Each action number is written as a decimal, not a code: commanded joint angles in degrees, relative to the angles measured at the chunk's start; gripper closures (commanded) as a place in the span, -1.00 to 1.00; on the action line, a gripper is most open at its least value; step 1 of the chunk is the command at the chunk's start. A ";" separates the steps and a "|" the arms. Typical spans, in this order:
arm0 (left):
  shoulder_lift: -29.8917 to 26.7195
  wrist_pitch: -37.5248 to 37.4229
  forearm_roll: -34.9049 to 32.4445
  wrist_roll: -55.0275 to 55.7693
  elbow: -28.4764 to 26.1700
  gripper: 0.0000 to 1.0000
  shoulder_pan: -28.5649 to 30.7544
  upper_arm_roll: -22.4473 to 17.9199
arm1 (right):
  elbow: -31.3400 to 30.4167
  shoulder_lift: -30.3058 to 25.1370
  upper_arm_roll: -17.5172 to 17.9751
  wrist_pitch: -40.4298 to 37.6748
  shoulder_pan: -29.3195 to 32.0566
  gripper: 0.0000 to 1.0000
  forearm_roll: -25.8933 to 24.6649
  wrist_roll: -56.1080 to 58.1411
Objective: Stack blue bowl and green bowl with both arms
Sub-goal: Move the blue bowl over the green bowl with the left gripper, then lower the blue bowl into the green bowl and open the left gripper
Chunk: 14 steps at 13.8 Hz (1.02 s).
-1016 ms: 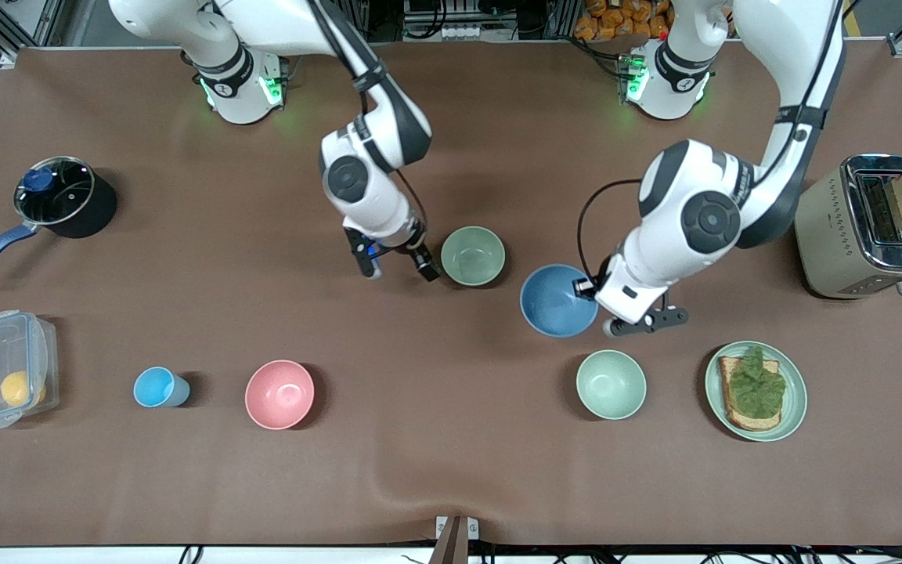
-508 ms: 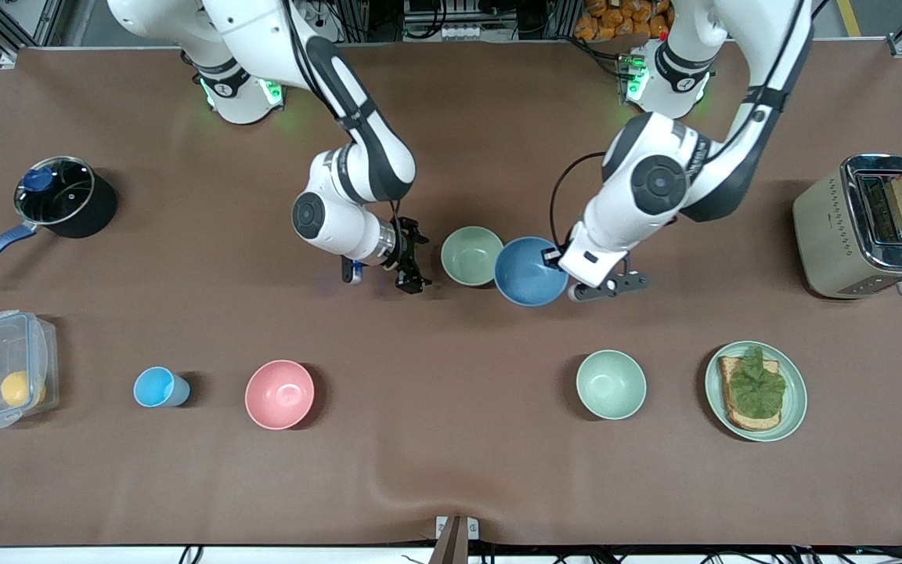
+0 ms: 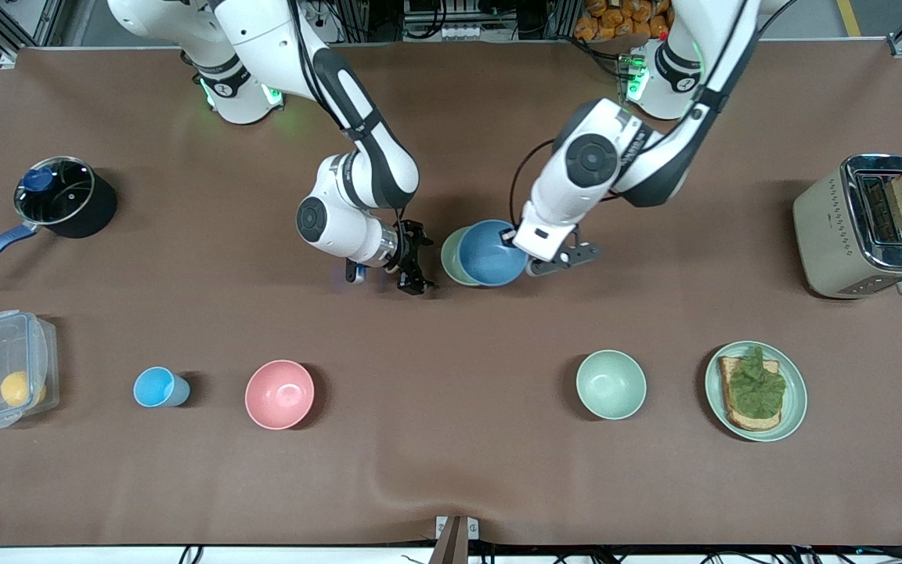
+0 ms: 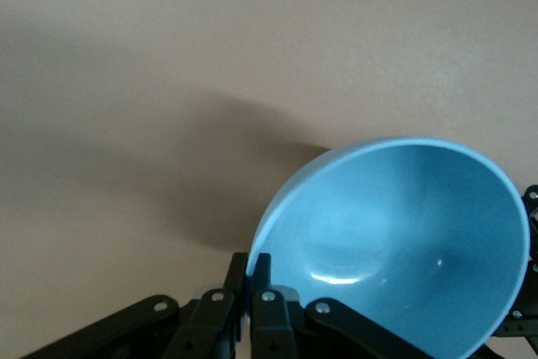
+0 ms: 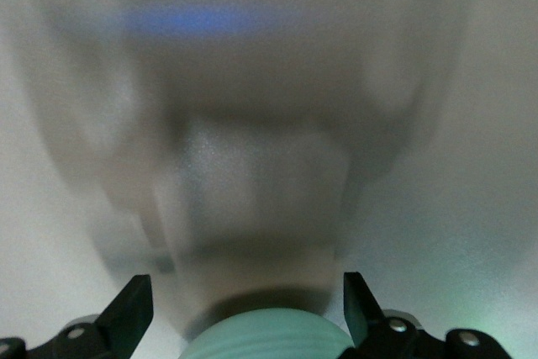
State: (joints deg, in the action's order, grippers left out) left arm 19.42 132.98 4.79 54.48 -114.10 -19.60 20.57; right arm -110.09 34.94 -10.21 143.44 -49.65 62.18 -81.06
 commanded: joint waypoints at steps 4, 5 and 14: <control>2.81 4.47 0.66 2.48 -1.30 1.00 -1.49 -0.18 | 0.22 -0.04 0.01 0.35 -0.27 -1.00 1.98 1.35; 3.16 4.56 0.75 2.48 -1.21 1.00 -2.01 -0.18 | 0.22 -0.04 0.01 0.26 -0.27 -1.00 1.98 1.44; 5.89 6.84 0.66 2.65 -1.12 1.00 -3.33 -0.18 | -0.22 -0.31 0.01 -0.36 -0.19 -1.00 1.89 3.63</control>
State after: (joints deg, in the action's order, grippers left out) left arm 24.70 138.05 4.79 56.20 -115.22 -22.29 20.57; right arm -110.08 34.94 -10.18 143.15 -49.65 62.25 -79.06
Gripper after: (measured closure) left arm 0.947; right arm 0.000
